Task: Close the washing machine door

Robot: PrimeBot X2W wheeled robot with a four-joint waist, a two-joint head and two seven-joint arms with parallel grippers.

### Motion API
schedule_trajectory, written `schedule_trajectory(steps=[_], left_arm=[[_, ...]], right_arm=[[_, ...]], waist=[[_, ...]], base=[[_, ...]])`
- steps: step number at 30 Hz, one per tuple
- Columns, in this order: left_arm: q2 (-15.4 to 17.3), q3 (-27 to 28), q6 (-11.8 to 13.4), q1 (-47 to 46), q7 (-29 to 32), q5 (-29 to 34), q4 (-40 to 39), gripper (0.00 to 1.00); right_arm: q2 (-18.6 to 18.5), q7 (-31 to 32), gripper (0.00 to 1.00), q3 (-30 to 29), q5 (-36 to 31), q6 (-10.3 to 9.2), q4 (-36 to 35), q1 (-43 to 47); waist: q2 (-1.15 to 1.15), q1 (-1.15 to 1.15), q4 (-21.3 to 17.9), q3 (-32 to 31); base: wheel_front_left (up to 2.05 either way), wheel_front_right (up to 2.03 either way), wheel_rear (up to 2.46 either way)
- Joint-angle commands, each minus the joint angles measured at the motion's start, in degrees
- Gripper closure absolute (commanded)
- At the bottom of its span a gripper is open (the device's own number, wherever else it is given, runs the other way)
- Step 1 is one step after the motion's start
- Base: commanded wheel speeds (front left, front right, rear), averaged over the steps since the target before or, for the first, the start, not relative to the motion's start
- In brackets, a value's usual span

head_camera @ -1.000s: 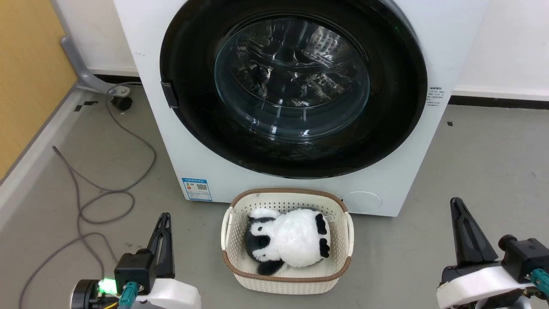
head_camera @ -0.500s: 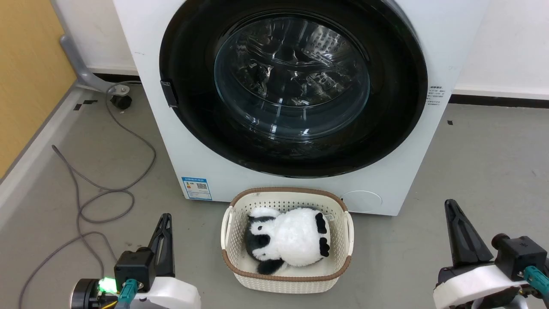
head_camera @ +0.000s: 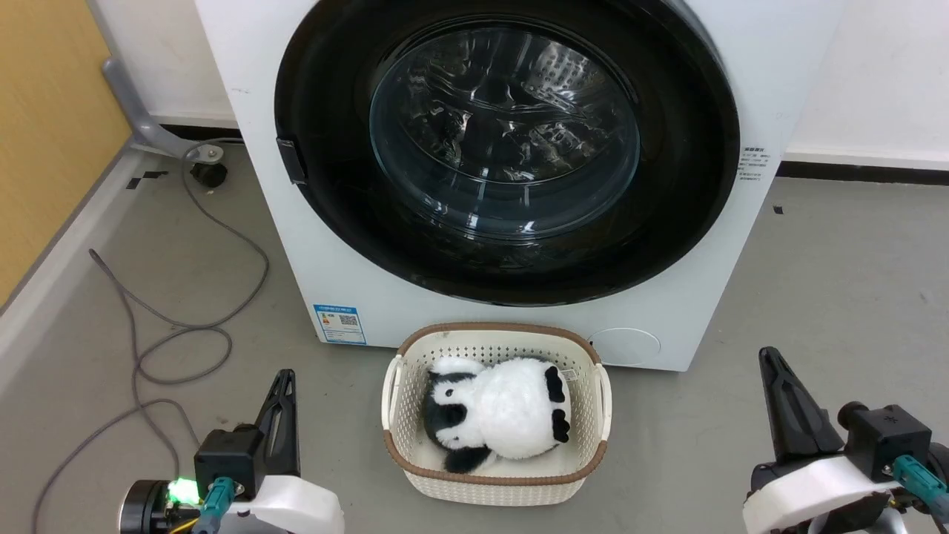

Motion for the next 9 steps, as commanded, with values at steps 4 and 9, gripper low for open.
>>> schedule_trajectory(steps=[4,9], left_arm=[[-0.1,0.4,-0.7,-0.7,0.9,0.4,-0.4,1.00],[-0.1,0.6,-1.0,-0.8,1.5,0.4,-0.6,1.00]], right_arm=[[0.2,0.9,1.00,0.4,-0.8,-0.03,-0.4,0.2],[0.2,1.5,1.00,0.7,-1.1,-0.03,-0.4,0.2]], waist=[[0.00,0.00,0.0,0.1],[0.00,0.00,0.0,0.1]], base=[[0.00,0.00,0.00],[0.00,0.00,0.00]])
